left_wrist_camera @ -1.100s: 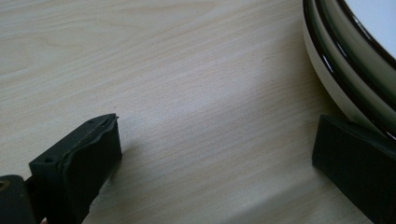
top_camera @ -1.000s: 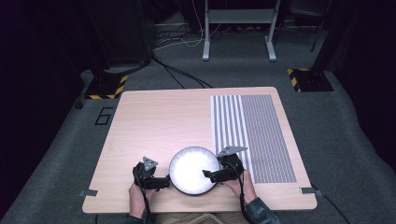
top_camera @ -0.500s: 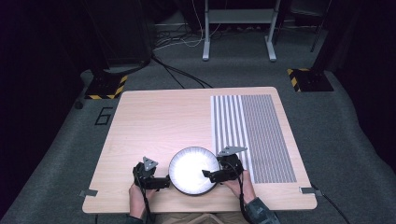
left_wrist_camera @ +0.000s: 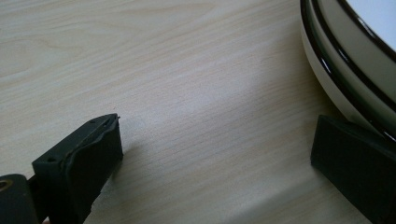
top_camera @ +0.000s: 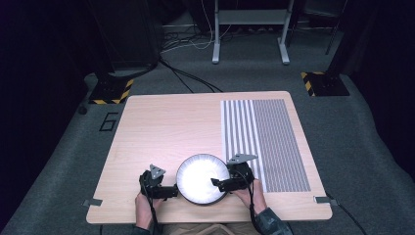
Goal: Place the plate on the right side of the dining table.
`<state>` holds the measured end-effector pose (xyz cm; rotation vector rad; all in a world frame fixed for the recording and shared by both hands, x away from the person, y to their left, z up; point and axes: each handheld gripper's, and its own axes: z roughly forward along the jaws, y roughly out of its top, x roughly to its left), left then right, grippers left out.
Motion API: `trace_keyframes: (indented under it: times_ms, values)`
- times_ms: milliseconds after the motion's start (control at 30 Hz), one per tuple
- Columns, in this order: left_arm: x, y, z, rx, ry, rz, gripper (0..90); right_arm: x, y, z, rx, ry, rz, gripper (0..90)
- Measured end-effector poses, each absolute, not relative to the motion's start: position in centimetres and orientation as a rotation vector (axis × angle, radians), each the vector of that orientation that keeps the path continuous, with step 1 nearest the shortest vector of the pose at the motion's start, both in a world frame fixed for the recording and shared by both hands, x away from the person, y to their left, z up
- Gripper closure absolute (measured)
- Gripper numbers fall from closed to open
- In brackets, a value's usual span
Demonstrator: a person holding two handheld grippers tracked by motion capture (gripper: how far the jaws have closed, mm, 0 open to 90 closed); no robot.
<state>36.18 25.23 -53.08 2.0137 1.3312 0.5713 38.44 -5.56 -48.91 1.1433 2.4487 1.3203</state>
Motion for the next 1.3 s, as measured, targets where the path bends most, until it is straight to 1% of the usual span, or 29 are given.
trace_keyframes:
  times_ms: [900,1033,1067,1300]
  values:
    - [36.05,25.28,-53.03,2.004,1.324,0.58,2.6,38.45,-5.46,-48.97,1.157,2.431,1.327,12.4]
    - [36.02,25.44,-53.03,1.997,1.312,0.557,3.4,38.5,-5.39,-48.99,1.161,2.439,1.337,13.1]
    - [35.97,25.61,-53.0,1.992,1.306,0.543,5.3,38.49,-5.31,-49.06,1.158,2.448,1.347,13.4]
    - [35.65,25.87,-53.0,1.981,1.309,0.521,3.6,38.6,-4.63,-49.33,1.151,2.461,1.324,14.3]
